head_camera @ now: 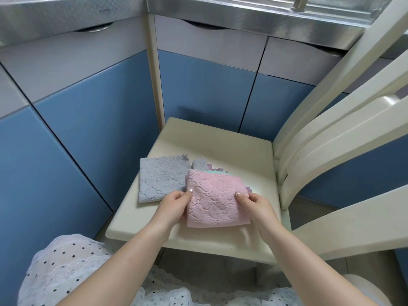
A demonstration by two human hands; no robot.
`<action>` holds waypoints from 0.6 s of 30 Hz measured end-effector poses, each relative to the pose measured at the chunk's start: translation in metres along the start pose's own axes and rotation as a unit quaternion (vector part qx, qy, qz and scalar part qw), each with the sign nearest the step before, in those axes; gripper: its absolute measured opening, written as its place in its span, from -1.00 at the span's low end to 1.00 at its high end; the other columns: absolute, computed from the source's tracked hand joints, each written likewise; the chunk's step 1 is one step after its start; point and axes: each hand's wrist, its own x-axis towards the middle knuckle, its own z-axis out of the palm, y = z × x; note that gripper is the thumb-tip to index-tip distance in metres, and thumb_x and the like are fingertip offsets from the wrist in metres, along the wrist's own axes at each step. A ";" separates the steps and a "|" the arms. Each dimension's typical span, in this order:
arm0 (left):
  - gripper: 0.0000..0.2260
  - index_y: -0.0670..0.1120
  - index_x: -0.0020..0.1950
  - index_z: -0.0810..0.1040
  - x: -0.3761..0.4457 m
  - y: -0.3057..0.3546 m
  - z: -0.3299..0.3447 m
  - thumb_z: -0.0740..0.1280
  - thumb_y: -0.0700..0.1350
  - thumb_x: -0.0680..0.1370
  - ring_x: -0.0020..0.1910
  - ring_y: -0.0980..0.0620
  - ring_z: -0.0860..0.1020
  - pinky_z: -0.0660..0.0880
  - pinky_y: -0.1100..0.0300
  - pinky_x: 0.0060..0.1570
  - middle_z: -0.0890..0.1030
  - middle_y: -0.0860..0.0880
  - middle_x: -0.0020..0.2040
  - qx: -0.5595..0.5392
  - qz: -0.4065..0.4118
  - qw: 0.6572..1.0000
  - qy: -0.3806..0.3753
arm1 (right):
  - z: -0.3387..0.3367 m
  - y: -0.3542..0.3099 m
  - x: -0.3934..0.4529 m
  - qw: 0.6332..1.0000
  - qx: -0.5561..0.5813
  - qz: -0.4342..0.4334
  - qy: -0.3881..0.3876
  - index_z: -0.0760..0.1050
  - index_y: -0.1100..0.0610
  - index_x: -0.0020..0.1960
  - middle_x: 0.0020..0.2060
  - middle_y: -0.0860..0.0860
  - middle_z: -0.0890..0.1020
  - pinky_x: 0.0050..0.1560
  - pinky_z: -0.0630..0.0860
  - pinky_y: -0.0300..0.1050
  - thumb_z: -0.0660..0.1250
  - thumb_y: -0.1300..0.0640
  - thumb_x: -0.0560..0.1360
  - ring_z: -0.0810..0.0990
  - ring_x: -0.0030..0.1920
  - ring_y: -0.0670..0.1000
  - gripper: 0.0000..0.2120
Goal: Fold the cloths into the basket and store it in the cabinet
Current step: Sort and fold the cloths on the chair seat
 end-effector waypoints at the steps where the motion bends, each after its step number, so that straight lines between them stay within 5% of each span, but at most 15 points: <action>1: -0.80 -0.15 -0.12 0.50 -0.001 0.003 0.002 0.28 -0.02 0.57 -0.11 -0.08 0.54 0.47 -0.03 0.00 0.60 -0.17 -0.11 -0.017 0.002 1.000 -0.002 | 0.001 -0.002 -0.001 0.999 0.031 0.000 -0.009 0.50 0.33 -0.06 -0.23 0.03 0.52 -0.11 0.26 -0.09 0.34 -0.01 0.49 0.42 -0.18 -0.02 -0.64; 6: -0.91 -0.07 0.02 0.45 -0.010 0.012 0.009 0.33 -0.15 0.55 -0.06 -0.05 0.57 0.47 0.06 -0.06 0.60 -0.09 -0.02 -0.043 0.090 0.995 0.012 | -0.001 -0.012 -0.007 0.989 0.137 -0.050 -0.040 0.50 0.06 0.01 -0.03 0.03 0.65 0.02 0.44 -0.01 0.35 0.12 0.51 0.58 -0.04 0.01 -0.91; 9: -0.50 0.26 0.32 0.28 -0.016 0.010 0.005 0.33 -0.23 0.54 0.13 0.19 0.57 0.52 0.16 0.08 0.55 0.21 0.16 -0.068 0.151 0.986 -0.029 | -0.004 -0.016 -0.012 0.983 0.151 -0.086 -0.058 0.44 -0.20 0.17 0.05 -0.03 0.66 0.10 0.52 -0.04 0.36 0.15 0.50 0.63 0.05 -0.01 -0.66; 12: -0.44 0.27 0.31 0.38 -0.021 0.004 0.006 0.21 -0.37 0.56 0.29 0.19 0.46 0.41 0.14 0.28 0.46 0.17 0.33 -0.097 0.155 0.981 -0.071 | -0.004 -0.016 -0.018 0.988 0.076 -0.094 -0.101 0.26 -0.44 0.30 0.23 -0.18 0.50 0.25 0.42 -0.10 0.34 0.16 0.52 0.53 0.20 -0.09 -0.41; 15: -0.55 0.07 0.11 0.64 -0.026 0.003 0.009 0.18 -0.43 0.54 0.14 0.10 0.58 0.54 0.19 0.08 0.61 0.02 0.19 -0.193 0.110 0.971 -0.089 | -0.001 -0.017 -0.026 0.980 0.027 -0.107 -0.164 0.45 -0.38 0.21 0.19 -0.33 0.53 0.15 0.38 -0.38 0.29 0.21 0.54 0.48 0.22 -0.22 -0.52; 18: -0.64 0.00 0.04 0.68 -0.031 0.003 0.006 0.23 -0.40 0.53 0.04 0.07 0.63 0.58 0.22 -0.05 0.66 -0.04 0.10 -0.200 0.093 0.971 -0.095 | 0.002 -0.019 -0.033 0.977 0.025 -0.094 -0.187 0.63 -0.17 0.06 0.12 -0.21 0.62 0.15 0.42 -0.32 0.33 0.21 0.52 0.54 0.19 -0.19 -0.70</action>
